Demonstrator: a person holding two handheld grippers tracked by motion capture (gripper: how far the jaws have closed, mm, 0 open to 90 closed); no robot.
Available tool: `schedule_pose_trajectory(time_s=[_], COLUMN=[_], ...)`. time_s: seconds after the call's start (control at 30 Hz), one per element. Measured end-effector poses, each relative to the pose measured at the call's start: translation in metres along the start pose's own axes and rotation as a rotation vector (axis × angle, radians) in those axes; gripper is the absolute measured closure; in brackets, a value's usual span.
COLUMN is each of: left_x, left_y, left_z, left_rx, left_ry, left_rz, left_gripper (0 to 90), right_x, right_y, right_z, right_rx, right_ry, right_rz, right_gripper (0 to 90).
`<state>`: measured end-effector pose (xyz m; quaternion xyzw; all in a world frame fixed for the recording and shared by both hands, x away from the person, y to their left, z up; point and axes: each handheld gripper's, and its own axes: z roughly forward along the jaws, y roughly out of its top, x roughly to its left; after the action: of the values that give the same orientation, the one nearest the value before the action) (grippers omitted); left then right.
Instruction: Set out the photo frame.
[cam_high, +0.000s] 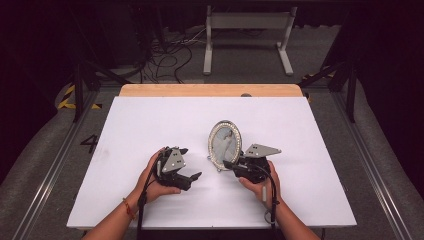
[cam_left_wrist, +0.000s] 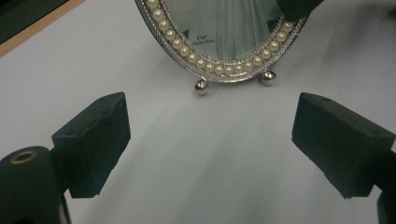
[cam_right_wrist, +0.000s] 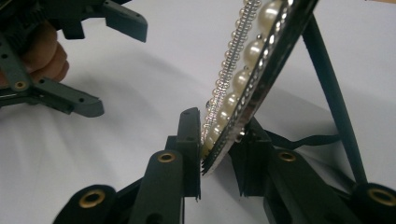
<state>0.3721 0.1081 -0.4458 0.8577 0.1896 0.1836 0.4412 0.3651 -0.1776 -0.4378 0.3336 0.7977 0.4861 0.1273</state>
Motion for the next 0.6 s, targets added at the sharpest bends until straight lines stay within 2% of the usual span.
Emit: schedule_pose_trajectory(time_s=[0.13, 0.3, 0.37, 0.5, 0.57, 0.6], left_x=[0.003, 0.008, 0.011, 0.018, 0.019, 0.020], left_y=[0.006, 0.013, 0.015, 0.020, 0.021, 0.023], left_z=[0.012, 0.024, 0.028, 0.035, 0.038, 0.041], left_rx=[-0.003, -0.021, -0.012, -0.028, -0.043, -0.032], left_ry=[-0.030, -0.042, -0.043, -0.056, -0.053, -0.061], left_rz=[-0.025, -0.038, -0.036, -0.056, -0.050, -0.048], left_gripper=[12.1, 12.5, 11.8, 12.4, 14.2, 14.6], right_x=[-0.002, -0.002, -0.001, 0.001, 0.002, 0.003], right_y=[0.001, 0.000, 0.000, 0.001, 0.001, 0.002], right_z=[-0.002, -0.004, -0.004, -0.008, -0.012, -0.015], right_rx=[0.006, 0.009, 0.004, -0.008, -0.016, -0.022], right_ry=[0.010, 0.009, 0.002, -0.012, -0.032, -0.036], right_rz=[0.001, 0.001, 0.000, -0.002, -0.010, -0.010], right_gripper=[76.1, 76.1, 75.7, 70.1, 69.1, 68.4])
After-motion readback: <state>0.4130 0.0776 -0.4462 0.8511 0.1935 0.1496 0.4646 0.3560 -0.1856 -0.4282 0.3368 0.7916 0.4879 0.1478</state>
